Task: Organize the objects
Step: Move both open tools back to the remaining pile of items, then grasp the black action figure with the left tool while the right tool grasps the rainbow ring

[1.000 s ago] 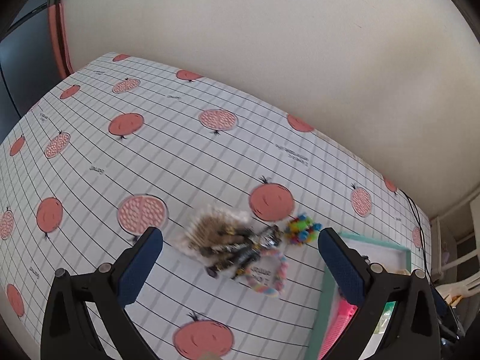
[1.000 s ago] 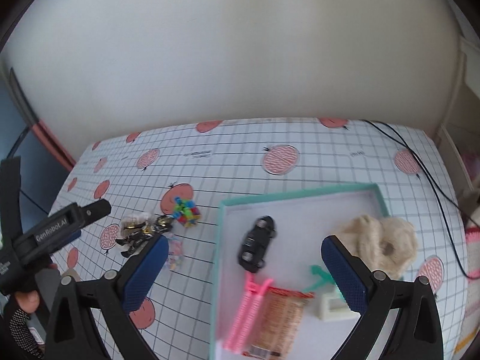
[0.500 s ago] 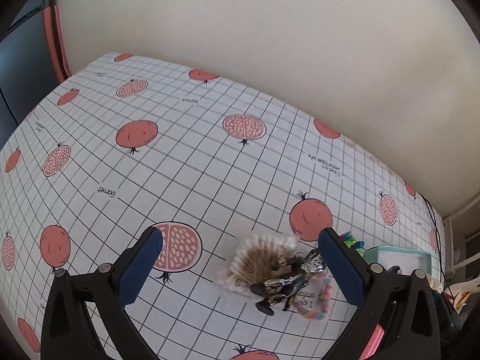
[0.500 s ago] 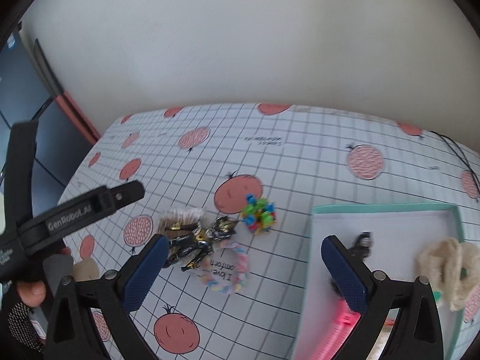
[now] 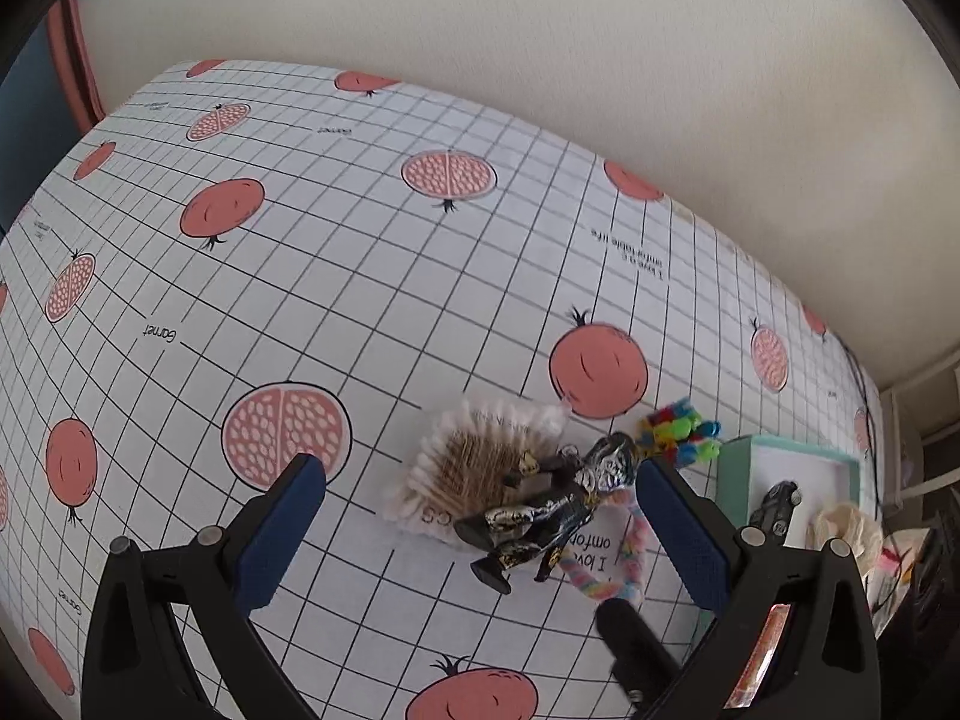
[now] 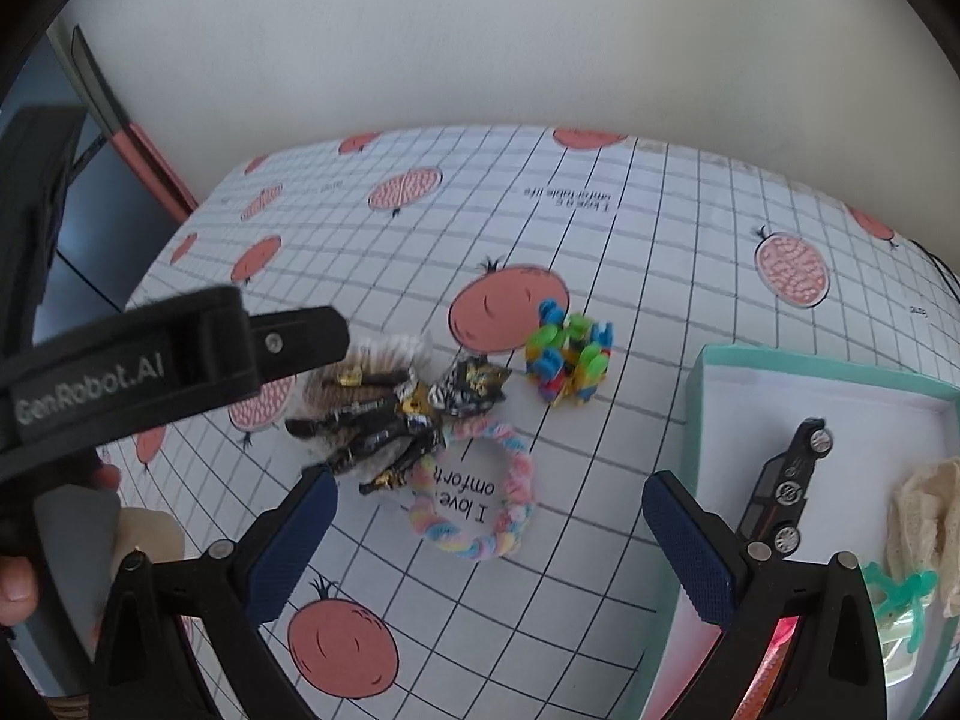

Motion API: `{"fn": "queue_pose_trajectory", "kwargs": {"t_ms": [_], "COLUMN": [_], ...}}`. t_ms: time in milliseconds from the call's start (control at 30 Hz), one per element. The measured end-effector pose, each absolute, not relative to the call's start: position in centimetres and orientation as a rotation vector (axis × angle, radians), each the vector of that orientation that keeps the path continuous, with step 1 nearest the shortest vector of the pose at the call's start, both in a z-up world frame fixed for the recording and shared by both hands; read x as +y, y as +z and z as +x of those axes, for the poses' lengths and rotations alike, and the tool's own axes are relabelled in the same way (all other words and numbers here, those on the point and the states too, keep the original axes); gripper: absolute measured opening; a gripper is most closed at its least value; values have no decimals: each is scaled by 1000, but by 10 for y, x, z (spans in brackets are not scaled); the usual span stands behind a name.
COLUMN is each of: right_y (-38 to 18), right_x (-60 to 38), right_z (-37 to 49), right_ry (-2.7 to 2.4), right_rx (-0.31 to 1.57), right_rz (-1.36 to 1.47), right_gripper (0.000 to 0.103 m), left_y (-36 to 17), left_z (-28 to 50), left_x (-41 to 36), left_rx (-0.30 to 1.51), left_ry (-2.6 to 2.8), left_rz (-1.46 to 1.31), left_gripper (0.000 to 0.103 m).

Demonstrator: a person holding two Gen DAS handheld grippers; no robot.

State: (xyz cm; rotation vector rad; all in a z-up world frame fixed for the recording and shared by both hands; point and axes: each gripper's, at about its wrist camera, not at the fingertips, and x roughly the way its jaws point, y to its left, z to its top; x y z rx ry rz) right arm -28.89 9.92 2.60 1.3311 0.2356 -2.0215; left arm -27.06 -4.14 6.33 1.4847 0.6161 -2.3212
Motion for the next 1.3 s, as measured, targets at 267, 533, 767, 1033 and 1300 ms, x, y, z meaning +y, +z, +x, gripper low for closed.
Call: {"fn": "queue_pose_trajectory", "kwargs": {"t_ms": [267, 533, 767, 1033, 1300], "right_y": [10, -1, -5, -5, -6], "right_x": [98, 99, 97, 93, 88], "right_z": [-289, -289, -287, -286, -283], "right_ry": [-1998, -1987, -1979, -1951, -1938], "right_rx": [249, 249, 256, 248, 279], "right_rz": [1380, 1411, 1414, 1404, 1391], "right_gripper": [102, 95, 87, 78, 64], "left_y": [55, 43, 36, 35, 38], "left_z": [-276, -282, -285, -283, -282], "left_x": [-25, -11, -6, -7, -9], "left_rx": [505, 423, 364, 356, 363], "left_ry": [-2334, -2328, -2311, -2295, -2307], "left_rz": [1568, 1624, 1652, 1663, 1670], "left_gripper": [102, 94, 82, 74, 56]}}
